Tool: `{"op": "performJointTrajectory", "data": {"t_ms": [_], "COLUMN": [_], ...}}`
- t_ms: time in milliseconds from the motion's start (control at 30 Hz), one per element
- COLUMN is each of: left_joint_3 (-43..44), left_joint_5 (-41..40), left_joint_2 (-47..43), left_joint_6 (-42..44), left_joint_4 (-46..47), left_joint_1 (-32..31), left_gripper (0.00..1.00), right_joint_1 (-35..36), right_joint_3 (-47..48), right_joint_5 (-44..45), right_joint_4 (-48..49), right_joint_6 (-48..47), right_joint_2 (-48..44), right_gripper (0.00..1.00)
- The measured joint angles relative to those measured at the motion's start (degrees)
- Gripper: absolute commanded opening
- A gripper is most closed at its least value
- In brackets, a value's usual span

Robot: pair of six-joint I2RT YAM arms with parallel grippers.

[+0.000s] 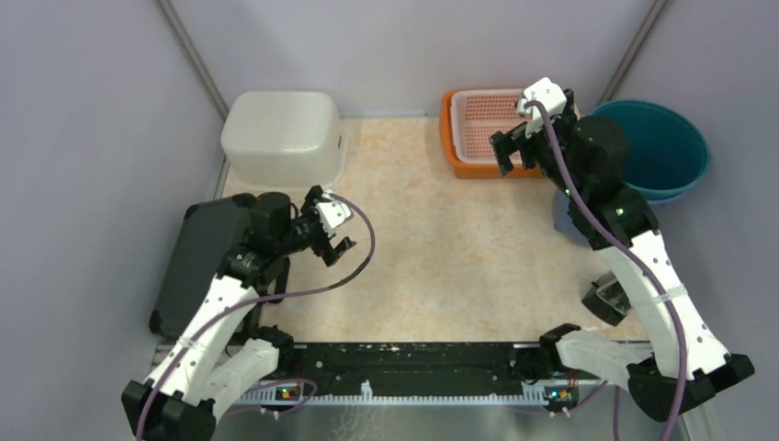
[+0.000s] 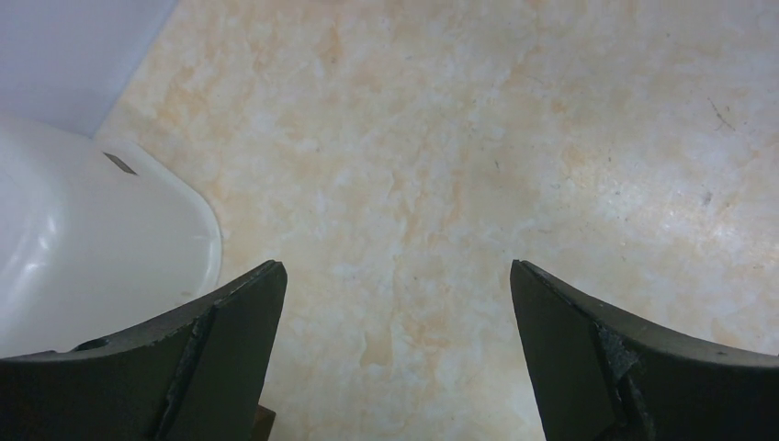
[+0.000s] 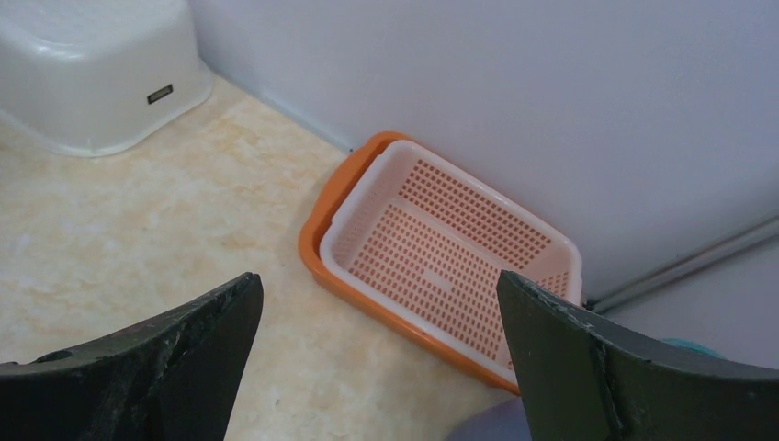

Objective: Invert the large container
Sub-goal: Pick up the container from the container.

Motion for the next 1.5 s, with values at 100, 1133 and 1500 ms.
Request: {"op": "performJointTrajectory", "data": {"t_ms": [100, 1133, 1500], "left_joint_3": [-0.1, -4.2, -4.3], "left_joint_5": [0.9, 5.8, 5.7], "left_joint_2": [-3.2, -3.0, -1.7], "left_joint_6": [0.7, 2.8, 2.8], "left_joint_4": [0.1, -0.3, -0.3], "left_joint_1": [0.0, 0.0, 0.0], "left_gripper": [0.99, 0.99, 0.99], "right_joint_1": [0.0, -0.9, -5.9], "right_joint_3": [2.1, 13.4, 20.5], "right_joint_5": [2.7, 5.7, 0.5], "right_joint_4": [-1.4, 3.8, 2.1], "right_joint_6": [0.3, 13.8, 18.6], "right_joint_2": [3.0, 40.5, 53.2], "right_gripper": [0.99, 0.83, 0.66]}}
